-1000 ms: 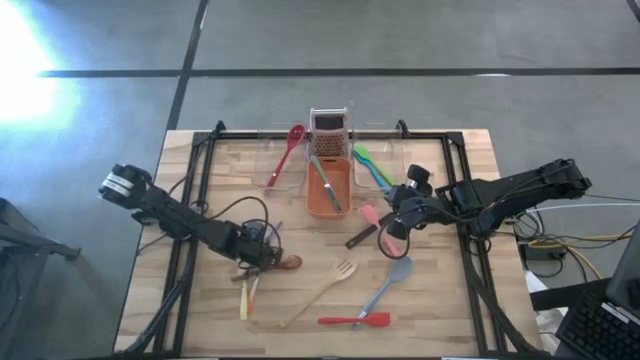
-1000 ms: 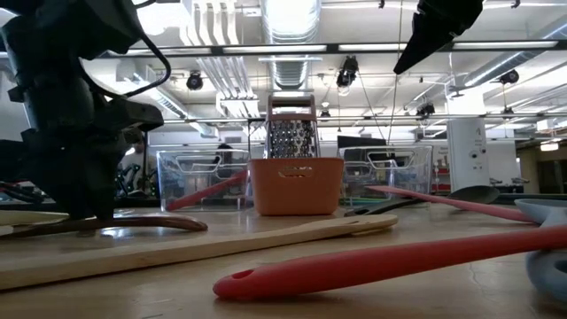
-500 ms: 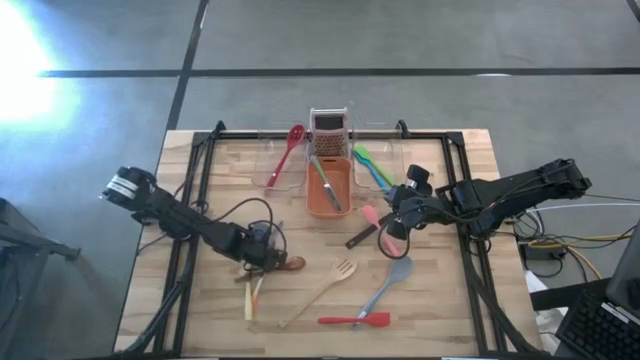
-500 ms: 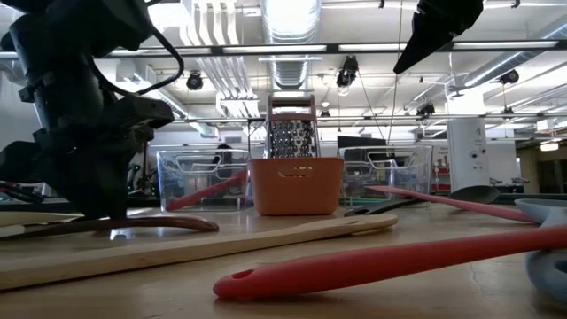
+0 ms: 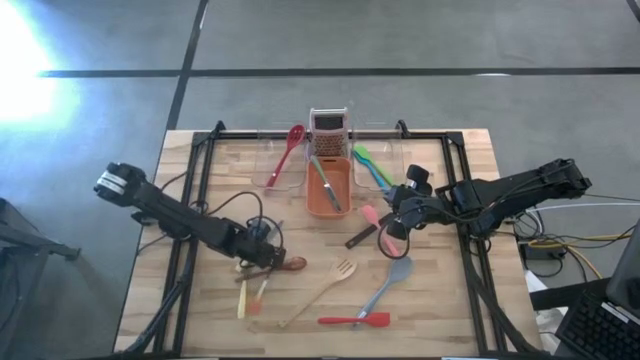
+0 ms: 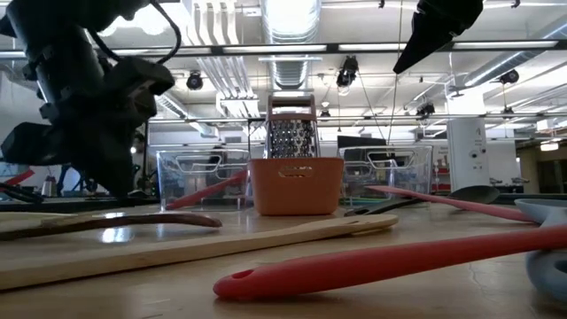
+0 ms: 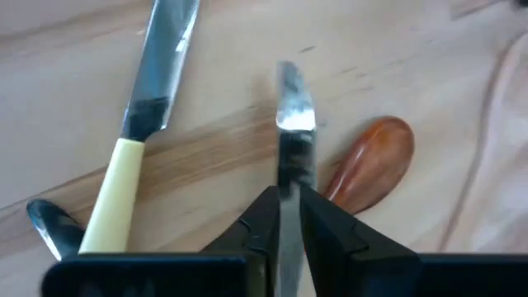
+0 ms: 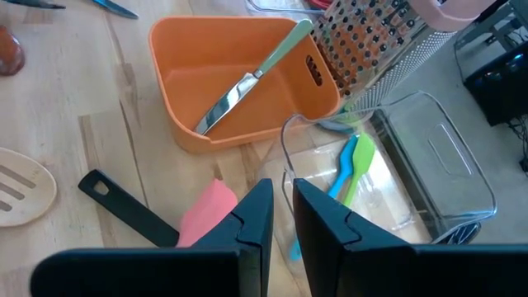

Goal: Pick & Place Kitchen Items
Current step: Put the orange table knife into the orange bin

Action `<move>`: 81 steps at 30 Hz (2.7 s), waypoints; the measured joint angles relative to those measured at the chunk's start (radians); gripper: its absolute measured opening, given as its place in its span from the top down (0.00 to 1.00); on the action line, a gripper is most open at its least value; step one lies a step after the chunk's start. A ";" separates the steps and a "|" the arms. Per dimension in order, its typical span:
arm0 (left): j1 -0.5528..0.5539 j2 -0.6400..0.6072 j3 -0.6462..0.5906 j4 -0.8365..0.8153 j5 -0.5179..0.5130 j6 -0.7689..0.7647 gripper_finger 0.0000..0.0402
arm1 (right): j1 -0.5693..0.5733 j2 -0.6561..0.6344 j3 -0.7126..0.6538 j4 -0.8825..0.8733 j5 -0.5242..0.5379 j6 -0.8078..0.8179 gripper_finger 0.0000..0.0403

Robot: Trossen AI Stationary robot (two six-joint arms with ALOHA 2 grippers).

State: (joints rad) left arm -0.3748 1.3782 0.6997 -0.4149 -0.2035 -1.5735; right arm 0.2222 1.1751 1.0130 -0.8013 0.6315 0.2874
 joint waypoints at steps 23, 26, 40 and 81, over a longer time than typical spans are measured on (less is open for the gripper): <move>0.003 -0.020 0.000 -0.016 0.218 0.061 0.74 | -0.001 0.000 0.000 0.000 0.000 0.000 0.89; 0.003 -0.020 0.000 -0.015 0.238 0.079 0.61 | -0.001 0.000 0.000 0.000 0.000 0.000 0.89; -0.023 0.037 0.043 -0.011 0.347 0.083 0.50 | 0.000 0.000 0.000 0.001 0.000 0.000 0.89; -0.061 0.207 0.076 -0.082 0.290 -0.081 0.57 | -0.001 0.000 0.000 0.008 -0.001 0.000 0.89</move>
State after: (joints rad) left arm -0.4358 1.5855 0.7753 -0.4972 0.0863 -1.6541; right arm 0.2214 1.1752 1.0130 -0.7937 0.6304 0.2879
